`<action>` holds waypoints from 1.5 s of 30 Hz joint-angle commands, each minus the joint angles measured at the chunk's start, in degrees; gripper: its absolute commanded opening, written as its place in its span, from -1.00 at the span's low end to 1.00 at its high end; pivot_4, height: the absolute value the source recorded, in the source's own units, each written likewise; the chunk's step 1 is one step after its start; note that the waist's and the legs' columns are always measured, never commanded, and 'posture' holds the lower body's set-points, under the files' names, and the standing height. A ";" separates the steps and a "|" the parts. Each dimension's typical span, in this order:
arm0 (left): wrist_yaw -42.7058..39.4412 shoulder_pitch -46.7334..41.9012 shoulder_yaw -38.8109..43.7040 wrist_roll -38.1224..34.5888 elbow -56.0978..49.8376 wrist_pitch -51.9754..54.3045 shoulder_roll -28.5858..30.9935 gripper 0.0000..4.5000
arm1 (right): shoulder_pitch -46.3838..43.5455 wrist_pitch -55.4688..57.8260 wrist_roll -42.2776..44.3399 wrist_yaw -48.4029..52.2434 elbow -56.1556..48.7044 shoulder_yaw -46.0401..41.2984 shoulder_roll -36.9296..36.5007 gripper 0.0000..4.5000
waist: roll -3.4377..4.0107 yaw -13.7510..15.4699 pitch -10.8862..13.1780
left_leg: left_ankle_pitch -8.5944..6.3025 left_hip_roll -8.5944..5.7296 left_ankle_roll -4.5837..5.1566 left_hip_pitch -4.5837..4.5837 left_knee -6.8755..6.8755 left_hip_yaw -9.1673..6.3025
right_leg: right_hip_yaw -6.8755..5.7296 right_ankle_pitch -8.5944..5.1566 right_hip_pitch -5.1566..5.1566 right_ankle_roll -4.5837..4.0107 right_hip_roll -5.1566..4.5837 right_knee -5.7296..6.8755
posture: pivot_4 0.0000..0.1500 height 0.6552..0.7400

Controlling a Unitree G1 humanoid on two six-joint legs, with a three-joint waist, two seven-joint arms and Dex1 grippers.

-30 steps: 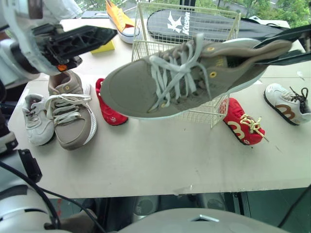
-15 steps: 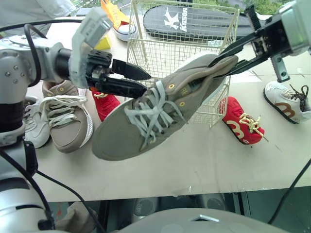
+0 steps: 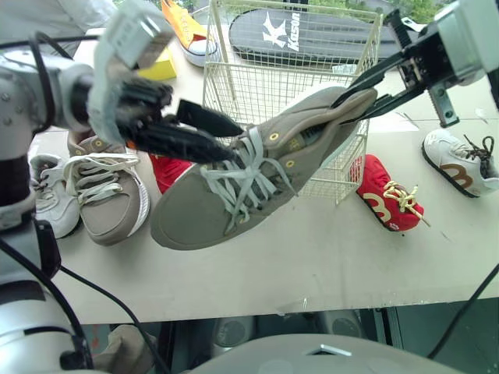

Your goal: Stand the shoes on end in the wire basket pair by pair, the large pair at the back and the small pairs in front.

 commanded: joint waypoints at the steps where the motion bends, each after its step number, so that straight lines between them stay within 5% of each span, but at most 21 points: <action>1: 0.33 1.82 -0.35 1.70 -5.95 -3.16 0.46 1.00 | -3.17 -1.61 1.40 1.77 1.62 -1.50 0.15 -1.00 | 0.00 0.06 0.00 | 0.00 0.00 0.00 -0.01 0.01 0.01 | 0.00 0.00 0.00 0.00 0.00 0.00 | 1.00 1.00; 2: 1.72 2.06 -0.45 1.95 -6.63 -3.31 -0.83 1.00 | -3.49 -1.66 1.58 1.77 1.84 -1.38 0.43 -1.00 | 0.00 0.07 0.00 | 0.00 -0.01 0.00 0.00 0.01 0.03 | 0.01 0.00 0.00 0.00 -0.01 0.00 | 1.00 1.00; 10: 7.22 4.05 3.48 -0.33 -7.92 -1.24 -5.22 -0.40 | -3.24 3.29 3.43 1.77 0.07 -3.15 2.08 -1.00 | -0.01 0.05 0.01 | 0.00 0.00 0.01 -0.01 0.03 0.01 | 0.01 0.01 0.01 0.00 -0.01 0.00 | 1.00 1.00; 14: 11.03 6.92 7.29 -2.35 -9.89 -0.75 -7.55 -0.93 | -1.44 2.79 1.11 1.77 0.41 -7.17 5.70 -0.32 | 0.00 0.05 0.01 | 0.00 0.01 0.01 0.02 0.01 -0.07 | 0.03 0.00 0.00 0.00 -0.01 0.08 | 1.00 1.00; 20: 16.72 10.55 16.47 -7.17 -9.11 0.12 -9.48 -0.94 | -0.03 9.43 -0.57 1.77 -0.22 -10.98 4.86 0.96 | 0.00 0.12 0.01 | 0.00 -0.01 0.00 0.00 0.09 -0.34 | -0.02 0.01 0.02 0.00 -0.04 0.13 | 1.00 1.00; 27: 27.32 14.68 26.34 -11.53 -8.43 -1.25 -11.64 -0.94 | 7.76 18.37 -3.81 -1.00 -3.32 -20.33 -1.49 1.00 | 0.00 0.62 0.01 | 0.00 -0.06 0.01 -0.01 0.07 -0.43 | -0.13 0.01 0.07 0.00 -0.12 0.11 | 1.00 1.00; 32: 40.51 14.05 30.04 -9.70 -10.31 -8.59 -19.32 -0.94 | 17.42 33.21 -8.35 -33.00 -13.35 -30.76 1.66 1.00 | -0.08 0.35 -0.04 | 0.00 -0.09 -0.01 0.06 0.11 -0.41 | -0.12 0.02 0.18 0.01 -0.20 0.17 | 1.00 1.00; 38: 54.54 11.95 28.15 -6.04 -15.38 -18.20 -28.99 -0.94 | 23.06 62.42 3.89 -63.14 -30.53 -42.46 14.96 1.00 | -0.09 0.02 -0.04 | 0.12 -0.09 -0.21 0.08 0.16 -0.40 | -0.04 0.02 0.08 0.01 -0.30 0.54 | 1.00 1.00; 45: 58.42 12.79 20.25 4.55 -18.57 -27.41 -33.01 -0.94 | 22.61 73.30 13.73 -78.23 -37.07 -48.80 28.10 1.00 | -0.09 0.15 -0.04 | 0.19 -0.37 -0.29 0.11 0.13 -0.44 | -0.03 0.02 0.05 0.02 -0.37 0.66 | 1.00 1.00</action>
